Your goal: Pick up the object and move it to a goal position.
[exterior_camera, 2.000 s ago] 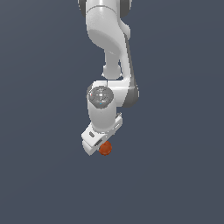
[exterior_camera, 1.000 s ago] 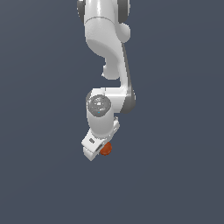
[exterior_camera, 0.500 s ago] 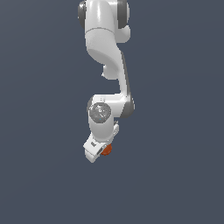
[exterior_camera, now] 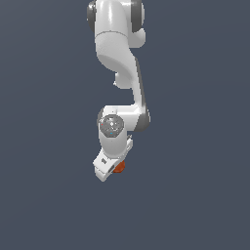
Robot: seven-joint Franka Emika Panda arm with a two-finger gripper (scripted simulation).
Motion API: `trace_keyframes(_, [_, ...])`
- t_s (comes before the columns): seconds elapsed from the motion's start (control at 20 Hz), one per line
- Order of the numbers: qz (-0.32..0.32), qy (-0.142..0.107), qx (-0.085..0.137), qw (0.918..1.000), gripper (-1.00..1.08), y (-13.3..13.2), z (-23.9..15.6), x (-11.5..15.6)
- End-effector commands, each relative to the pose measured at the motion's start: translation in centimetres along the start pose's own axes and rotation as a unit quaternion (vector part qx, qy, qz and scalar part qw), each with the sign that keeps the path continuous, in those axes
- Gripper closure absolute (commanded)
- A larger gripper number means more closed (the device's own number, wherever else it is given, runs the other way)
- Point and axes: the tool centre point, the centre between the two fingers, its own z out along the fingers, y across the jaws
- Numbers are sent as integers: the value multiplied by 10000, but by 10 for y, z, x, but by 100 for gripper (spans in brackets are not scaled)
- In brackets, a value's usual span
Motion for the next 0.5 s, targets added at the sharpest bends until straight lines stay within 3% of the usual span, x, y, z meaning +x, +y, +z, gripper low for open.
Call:
trace_keyframes(0.0, [1, 0, 0, 10000, 108, 0, 0, 0])
trace_keyframes(0.45, [1, 0, 0, 10000, 108, -4, -15, -9])
